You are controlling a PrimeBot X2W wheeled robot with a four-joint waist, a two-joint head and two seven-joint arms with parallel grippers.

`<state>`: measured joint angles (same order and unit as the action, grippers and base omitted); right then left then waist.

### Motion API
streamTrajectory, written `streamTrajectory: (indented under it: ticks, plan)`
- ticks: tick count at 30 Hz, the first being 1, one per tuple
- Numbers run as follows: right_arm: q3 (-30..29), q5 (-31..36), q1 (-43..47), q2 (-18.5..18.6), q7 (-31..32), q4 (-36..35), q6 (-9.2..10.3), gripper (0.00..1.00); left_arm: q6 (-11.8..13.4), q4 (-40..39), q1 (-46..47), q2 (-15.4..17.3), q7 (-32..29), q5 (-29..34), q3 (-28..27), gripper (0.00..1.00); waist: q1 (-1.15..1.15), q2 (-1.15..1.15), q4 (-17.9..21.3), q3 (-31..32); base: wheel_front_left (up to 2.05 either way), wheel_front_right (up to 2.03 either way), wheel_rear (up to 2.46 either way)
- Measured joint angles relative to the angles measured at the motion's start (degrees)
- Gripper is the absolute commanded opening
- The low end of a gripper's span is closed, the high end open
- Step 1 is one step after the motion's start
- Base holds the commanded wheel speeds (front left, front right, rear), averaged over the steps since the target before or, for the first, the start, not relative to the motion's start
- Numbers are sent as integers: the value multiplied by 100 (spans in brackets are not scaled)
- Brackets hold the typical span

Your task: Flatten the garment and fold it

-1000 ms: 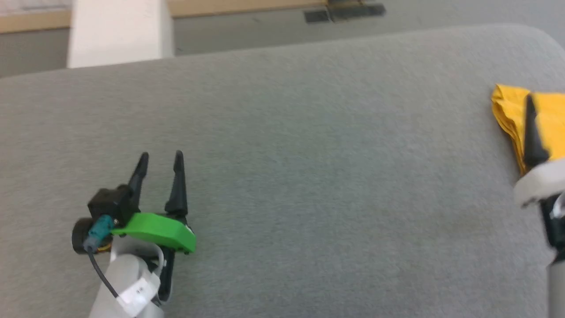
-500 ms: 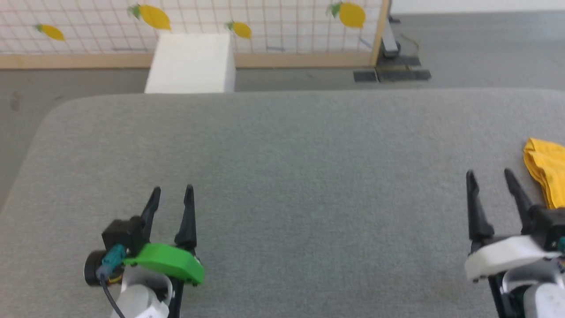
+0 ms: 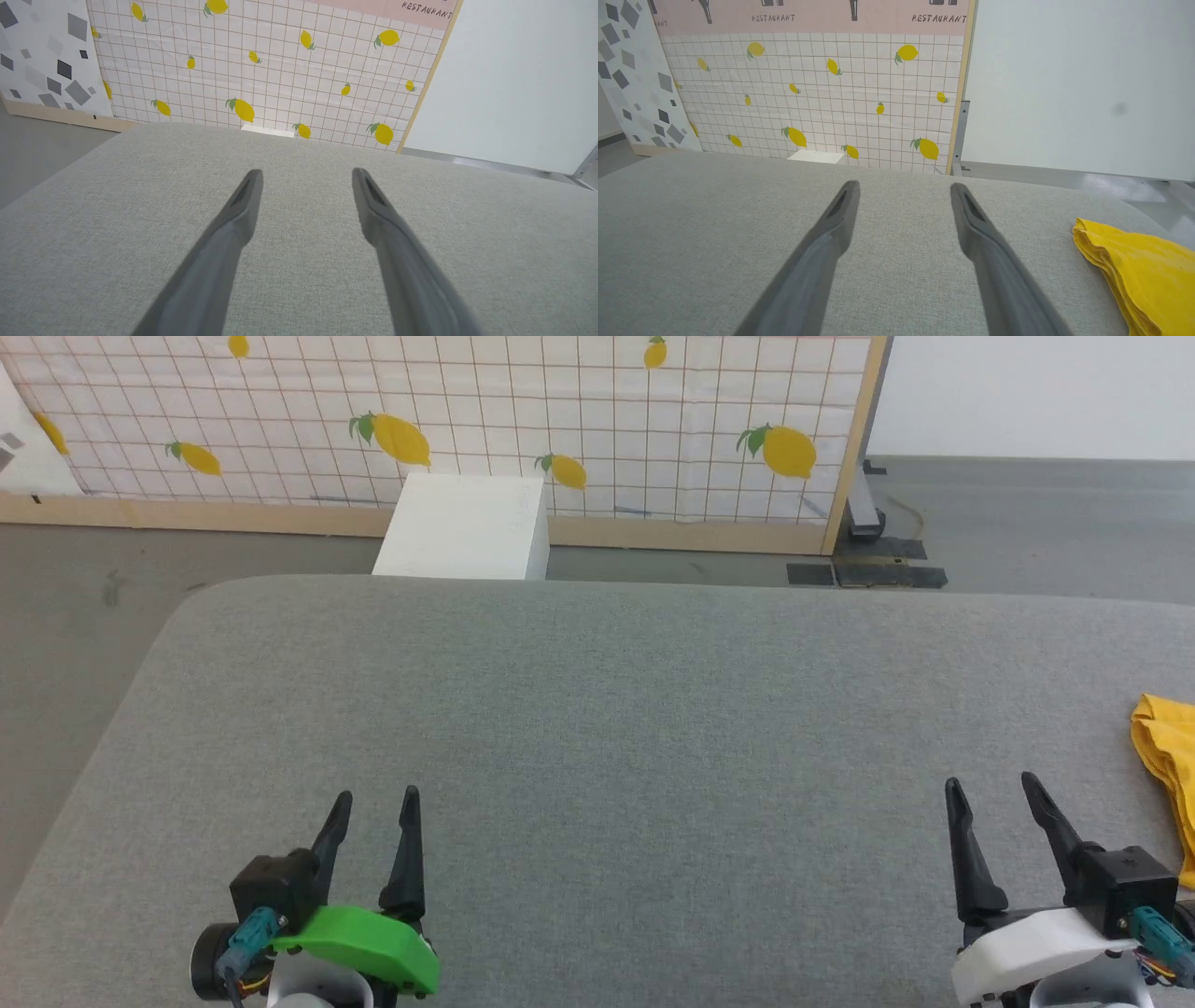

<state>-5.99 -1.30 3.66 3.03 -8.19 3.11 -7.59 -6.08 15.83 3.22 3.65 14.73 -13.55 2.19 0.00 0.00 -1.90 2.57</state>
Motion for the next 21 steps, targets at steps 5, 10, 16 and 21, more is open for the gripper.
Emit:
streamTrajectory:
  ticks: [5,10,16,21]
  plan:
    - [41,-116,21,-2,3,0,-1,0,1,-2,-64,-8,-2,2,5,0,0,0,4,35,0,0,0]
    - [34,-118,20,0,10,0,-1,0,7,4,-62,-8,-2,2,15,0,0,0,3,36,0,0,0]
    - [33,-118,20,0,11,-1,-1,0,7,5,-62,-8,-2,2,23,0,0,0,4,35,0,0,0]
    - [32,-118,20,0,11,-1,-1,0,7,5,-61,-8,-2,2,26,0,0,0,5,34,0,0,0]
